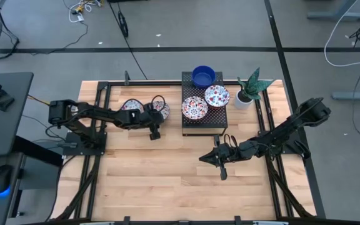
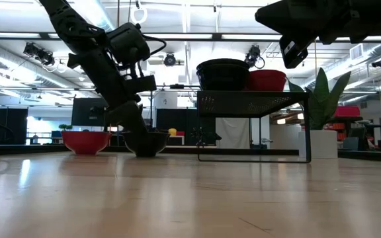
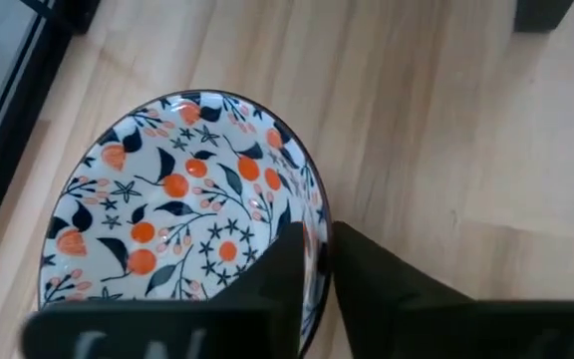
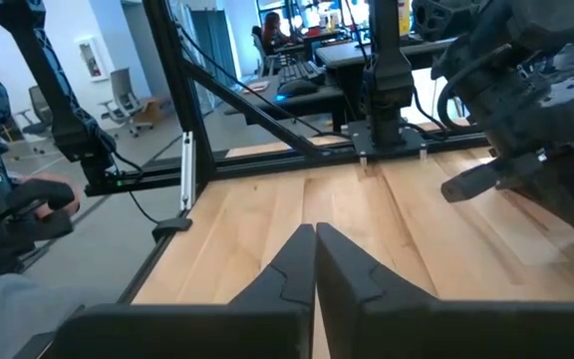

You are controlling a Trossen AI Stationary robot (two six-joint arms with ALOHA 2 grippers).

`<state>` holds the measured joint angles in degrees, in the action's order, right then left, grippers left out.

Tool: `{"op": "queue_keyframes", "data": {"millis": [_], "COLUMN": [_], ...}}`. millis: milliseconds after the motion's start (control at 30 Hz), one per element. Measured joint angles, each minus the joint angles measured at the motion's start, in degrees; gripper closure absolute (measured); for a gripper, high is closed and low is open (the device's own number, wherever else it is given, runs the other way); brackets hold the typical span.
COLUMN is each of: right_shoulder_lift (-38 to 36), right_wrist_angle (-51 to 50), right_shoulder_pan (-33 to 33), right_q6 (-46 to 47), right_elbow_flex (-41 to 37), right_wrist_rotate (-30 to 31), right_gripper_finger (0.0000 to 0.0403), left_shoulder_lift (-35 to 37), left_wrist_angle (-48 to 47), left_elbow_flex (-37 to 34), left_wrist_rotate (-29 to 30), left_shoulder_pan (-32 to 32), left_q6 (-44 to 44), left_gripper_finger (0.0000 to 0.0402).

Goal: Pick & Place Mini bowls
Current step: Stack the black bowl on the black bowls on the shelf

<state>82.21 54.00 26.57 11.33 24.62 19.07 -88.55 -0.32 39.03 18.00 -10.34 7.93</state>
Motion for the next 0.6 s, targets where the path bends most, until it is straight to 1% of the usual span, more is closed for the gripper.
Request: {"op": "queue_keyframes", "data": {"millis": [167,367,500,533,600], "right_shoulder_lift": [0.0,0.0,0.0,0.0,0.0], "right_wrist_angle": [0.0,-0.1,-0.1,-0.1,-0.1], "right_shoulder_pan": [0.0,0.0,0.0,0.0,0.0], "right_q6": [0.0,0.0,0.0,0.0,0.0], "right_elbow_flex": [0.0,0.0,0.0,0.0,0.0], "right_wrist_rotate": [0.0,0.0,0.0,0.0,0.0], "right_gripper_finger": [0.0388,0.0388,0.0388,0.0388,0.0388], "left_shoulder_lift": [0.2,0.3,2.4,3.3,5.3], "left_wrist_angle": [0.4,-0.2,-1.6,-2.4,-7.9], "left_elbow_flex": [0.0,0.1,0.0,0.1,2.3], "left_wrist_rotate": [0.9,3.3,3.0,2.7,2.5], "left_shoulder_pan": [0.6,4.8,8.7,9.7,11.3], "left_q6": [-1.1,-2.9,-6.4,-7.6,-9.5], "left_gripper_finger": [0.0388,0.0389,0.0392,0.0392,0.0392]}}
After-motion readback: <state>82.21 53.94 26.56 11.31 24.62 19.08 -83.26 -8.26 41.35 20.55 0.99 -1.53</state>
